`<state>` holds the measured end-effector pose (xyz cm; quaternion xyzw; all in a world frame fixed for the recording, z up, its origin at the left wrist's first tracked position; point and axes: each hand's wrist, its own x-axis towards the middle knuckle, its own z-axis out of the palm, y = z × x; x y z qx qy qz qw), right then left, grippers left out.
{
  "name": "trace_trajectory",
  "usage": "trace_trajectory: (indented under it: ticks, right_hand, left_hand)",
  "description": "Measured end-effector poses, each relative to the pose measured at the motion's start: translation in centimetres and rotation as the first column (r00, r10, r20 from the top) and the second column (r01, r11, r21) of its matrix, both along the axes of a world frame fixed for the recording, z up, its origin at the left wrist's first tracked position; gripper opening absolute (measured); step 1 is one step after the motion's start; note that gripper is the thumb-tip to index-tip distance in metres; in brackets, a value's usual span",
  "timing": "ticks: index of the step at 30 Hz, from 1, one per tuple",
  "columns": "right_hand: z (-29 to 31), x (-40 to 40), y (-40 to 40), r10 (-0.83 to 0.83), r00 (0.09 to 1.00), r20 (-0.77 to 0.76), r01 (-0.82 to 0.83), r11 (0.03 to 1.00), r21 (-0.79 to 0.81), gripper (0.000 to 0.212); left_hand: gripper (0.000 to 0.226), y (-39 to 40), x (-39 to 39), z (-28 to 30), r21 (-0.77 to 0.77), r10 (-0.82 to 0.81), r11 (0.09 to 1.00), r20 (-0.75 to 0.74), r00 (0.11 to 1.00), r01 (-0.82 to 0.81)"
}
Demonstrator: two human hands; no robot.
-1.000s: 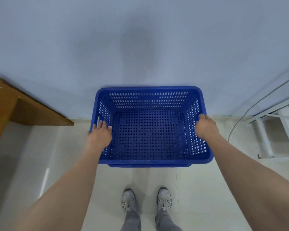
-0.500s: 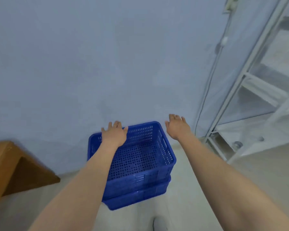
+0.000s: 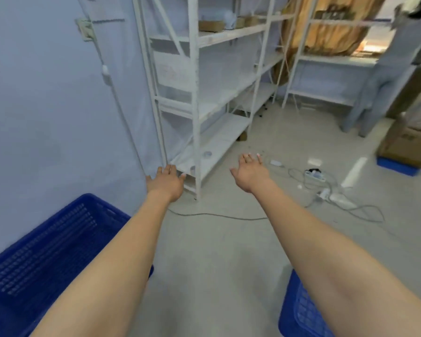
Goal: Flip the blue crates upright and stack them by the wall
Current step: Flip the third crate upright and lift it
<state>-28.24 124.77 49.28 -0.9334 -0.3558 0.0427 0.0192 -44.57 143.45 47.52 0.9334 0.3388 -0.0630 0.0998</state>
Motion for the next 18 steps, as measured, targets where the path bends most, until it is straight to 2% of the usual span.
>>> trace_trajectory:
  ticks: [7, 12, 18]
  right_hand:
    - [-3.4, 7.8, -27.3, -0.310, 0.951, 0.012, 0.310, 0.950, -0.022, 0.068]
    - [-7.7, 11.5, -45.0, -0.443, 0.894, -0.064, 0.440, 0.896, -0.055, 0.071]
    - [-14.4, 12.6, -59.3, -0.581, 0.800, -0.149, 0.566, 0.814, -0.134, 0.067]
  left_hand:
    - [0.065, -22.1, 12.6, -1.9, 0.019, -0.257, 0.966, 0.004, 0.966, 0.257]
    - [0.063, -37.9, 19.7, -6.3, -0.079, -0.370, 0.927, -0.050, 0.928, 0.366]
    - [0.064, -50.5, 23.8, -13.0, -0.129, -0.478, 0.877, -0.152, 0.865, 0.462]
